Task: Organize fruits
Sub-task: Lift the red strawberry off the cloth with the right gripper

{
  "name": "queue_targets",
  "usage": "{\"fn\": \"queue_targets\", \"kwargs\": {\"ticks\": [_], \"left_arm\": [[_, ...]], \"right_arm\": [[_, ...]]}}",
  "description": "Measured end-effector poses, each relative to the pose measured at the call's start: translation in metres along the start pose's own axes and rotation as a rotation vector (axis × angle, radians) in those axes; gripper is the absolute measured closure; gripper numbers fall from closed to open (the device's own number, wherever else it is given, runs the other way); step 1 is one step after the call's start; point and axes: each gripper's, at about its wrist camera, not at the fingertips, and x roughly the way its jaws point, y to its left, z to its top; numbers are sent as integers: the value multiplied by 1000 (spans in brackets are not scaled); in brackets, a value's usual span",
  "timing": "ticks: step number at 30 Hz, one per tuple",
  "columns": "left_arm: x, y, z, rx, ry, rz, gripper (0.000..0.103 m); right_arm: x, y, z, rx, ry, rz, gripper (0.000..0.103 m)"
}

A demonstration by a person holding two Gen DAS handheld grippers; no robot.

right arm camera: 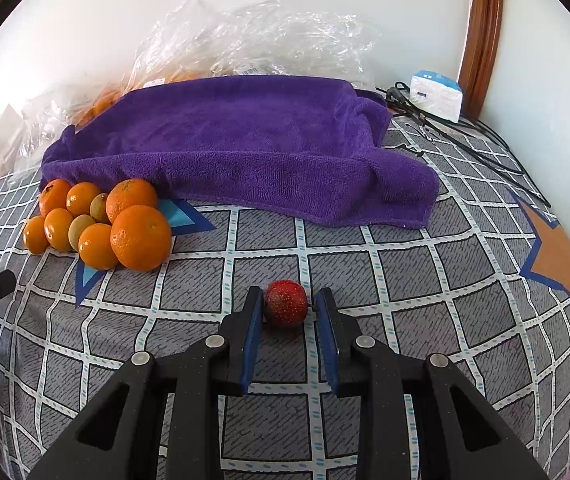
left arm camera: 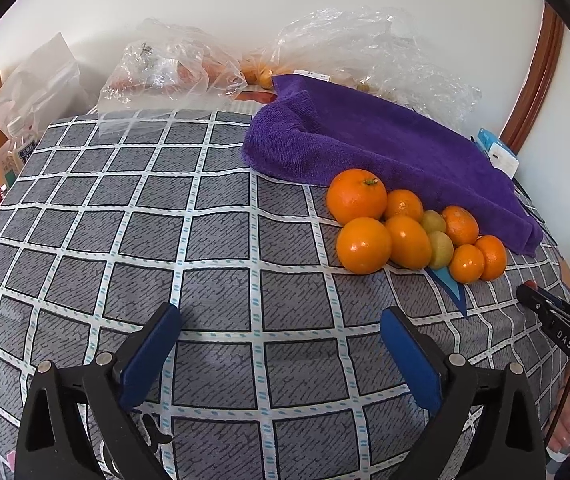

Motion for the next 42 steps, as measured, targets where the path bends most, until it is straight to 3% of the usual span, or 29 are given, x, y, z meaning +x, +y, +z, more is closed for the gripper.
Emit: {"fn": "queue_targets", "kwargs": {"ticks": [10,16,24,31,35,42], "left_arm": [[0,-2,-1,-2,-1,9,1],[-3,0,-3,-35,-11,51,1],[-16,8,-6,-90,-83,-66,2],[-12,18,-3,-168,-95,-101,9],[-11,16,-2,-149,-70,-41,21],[-15,1,4,-40,-7,23,21]], "right_arm": [[0,1,0,-8,-1,-11,76],[-1,1,-2,-3,-4,-22,77],[-2,-5,-1,25,-11,-3,77],[-5,-9,-2,52,-25,19,78],[-7,-8,-3,50,-29,15,79],[-6,-5,-3,37,-11,21,78]]}}
